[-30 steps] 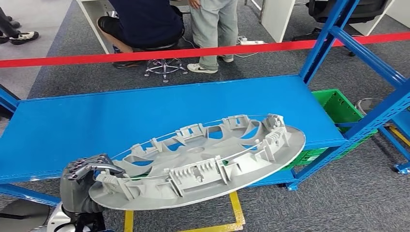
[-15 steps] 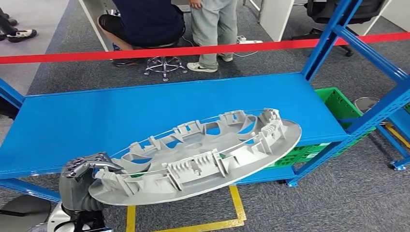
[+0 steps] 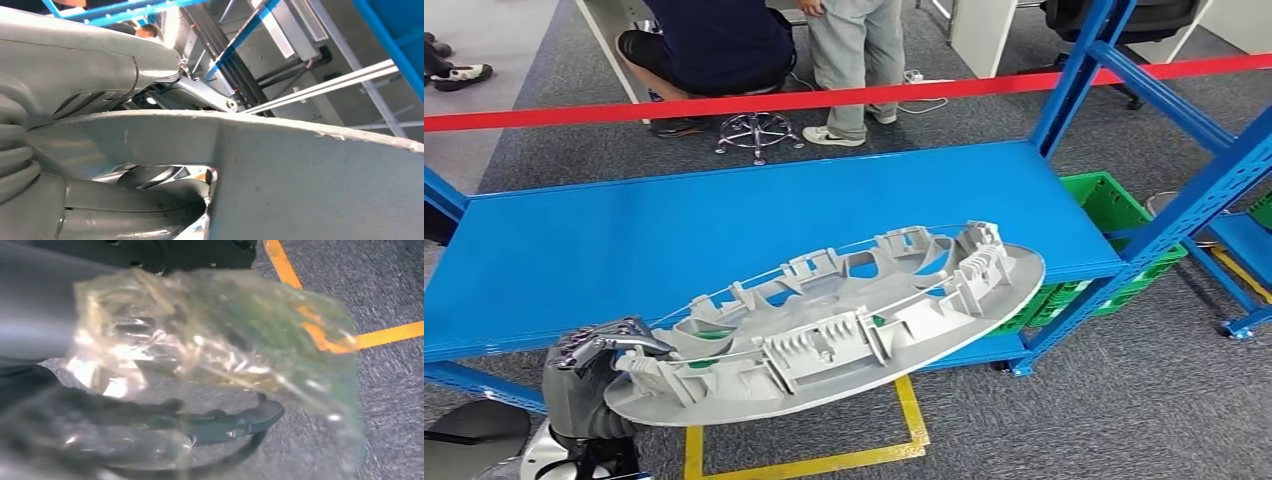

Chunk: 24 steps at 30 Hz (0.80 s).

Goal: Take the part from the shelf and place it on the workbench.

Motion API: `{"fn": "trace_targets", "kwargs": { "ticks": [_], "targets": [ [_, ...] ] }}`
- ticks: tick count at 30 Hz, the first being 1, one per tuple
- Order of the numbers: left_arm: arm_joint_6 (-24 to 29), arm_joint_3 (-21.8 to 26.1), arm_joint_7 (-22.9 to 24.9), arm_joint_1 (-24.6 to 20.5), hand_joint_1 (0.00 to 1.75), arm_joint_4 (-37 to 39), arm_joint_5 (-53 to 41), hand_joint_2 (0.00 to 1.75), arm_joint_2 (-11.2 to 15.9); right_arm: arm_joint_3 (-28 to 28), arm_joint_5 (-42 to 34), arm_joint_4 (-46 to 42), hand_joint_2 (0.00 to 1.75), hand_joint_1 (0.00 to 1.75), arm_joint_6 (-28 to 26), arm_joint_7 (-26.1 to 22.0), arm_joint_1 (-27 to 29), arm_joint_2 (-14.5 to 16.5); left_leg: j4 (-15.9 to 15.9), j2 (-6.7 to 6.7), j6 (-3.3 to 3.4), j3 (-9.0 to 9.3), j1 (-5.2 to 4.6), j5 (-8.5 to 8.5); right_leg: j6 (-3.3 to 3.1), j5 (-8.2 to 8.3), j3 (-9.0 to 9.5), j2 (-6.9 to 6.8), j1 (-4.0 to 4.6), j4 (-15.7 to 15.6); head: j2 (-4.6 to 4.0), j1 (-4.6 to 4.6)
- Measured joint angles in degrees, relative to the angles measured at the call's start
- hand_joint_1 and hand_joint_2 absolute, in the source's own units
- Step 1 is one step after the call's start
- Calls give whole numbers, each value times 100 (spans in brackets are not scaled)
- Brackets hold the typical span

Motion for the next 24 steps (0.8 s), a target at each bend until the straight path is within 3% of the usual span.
{"fn": "trace_targets", "kwargs": {
  "ticks": [4, 6, 8, 9, 10, 11, 13, 15, 19, 21, 24],
  "targets": [
    [29, 9, 0, 12, 175, 0, -18, 175, -2, -31, 3, 2, 0, 0, 14, -10, 7, 0, -127, 8, 148, -23, -16, 70, 140, 12, -88, -5, -15, 36, 0, 4],
    [37, 16, 0, 11, 175, 0, -19, 175, -10, -44, 4, 2, 0, 0, 14, -10, 10, 0, -162, 32, 233, -62, -5, 137, 179, -287, -273, -7, -26, 428, 0, 22],
    [44, 26, 0, 14, 175, 1, -18, 175, -20, -59, 6, 4, 0, 0, 14, -10, 14, 1, -157, 53, 271, -134, -26, 185, 203, -723, -590, -11, -26, 1215, 0, 37],
    [46, 31, 0, 17, 175, 1, -18, 175, -25, -65, 7, 5, 0, 0, 13, -9, 20, 1, -154, 60, 279, -170, -40, 209, 209, -853, -702, -12, -27, 1533, 0, 38],
    [47, 36, 1, 21, 175, 2, -18, 175, -30, -69, 7, 7, 0, 0, 12, -9, 28, 1, -151, 65, 279, -200, -53, 230, 209, -879, -719, -12, -26, 1660, 0, 38],
    [49, 41, 1, 24, 175, 2, -18, 175, -33, -73, 7, 7, 0, 0, 9, -9, 37, 0, -147, 66, 275, -221, -63, 249, 198, -791, -603, -14, -25, 1529, 0, 38],
    [52, 51, 5, 25, 175, 2, -16, 175, -36, -83, 6, 7, 0, 0, 4, -9, 45, 0, -136, 67, 256, -240, -76, 275, 156, -481, -104, -27, -20, 739, 0, 38],
    [57, 61, 11, 21, 175, 2, -8, 175, -38, -102, 7, 7, 0, 0, 2, -12, 34, 1, -101, 72, 215, -264, -99, 290, 108, -325, 285, -42, -3, 69, 0, 33],
    [60, 72, 15, 18, 175, 2, -3, 175, -40, -126, 7, 7, 0, 0, 3, -16, 52, 8, -50, 71, 86, -320, -92, 302, -3, -260, 299, -42, 8, -74, 0, 32],
    [60, 73, 15, 20, 175, 2, -3, 175, -39, -131, 7, 7, 0, 0, 2, -16, 53, 15, 268, 47, 16, -449, -72, 14, -79, -189, 269, -48, -16, -95, 0, 11],
    [60, 72, 15, 22, 175, 3, -3, 175, -36, -139, 5, 7, 0, 0, 1, -16, 53, 15, 1349, 32, -71, -830, -22, -612, -111, -100, 157, -43, -7, -74, 0, -11]
  ]
}}
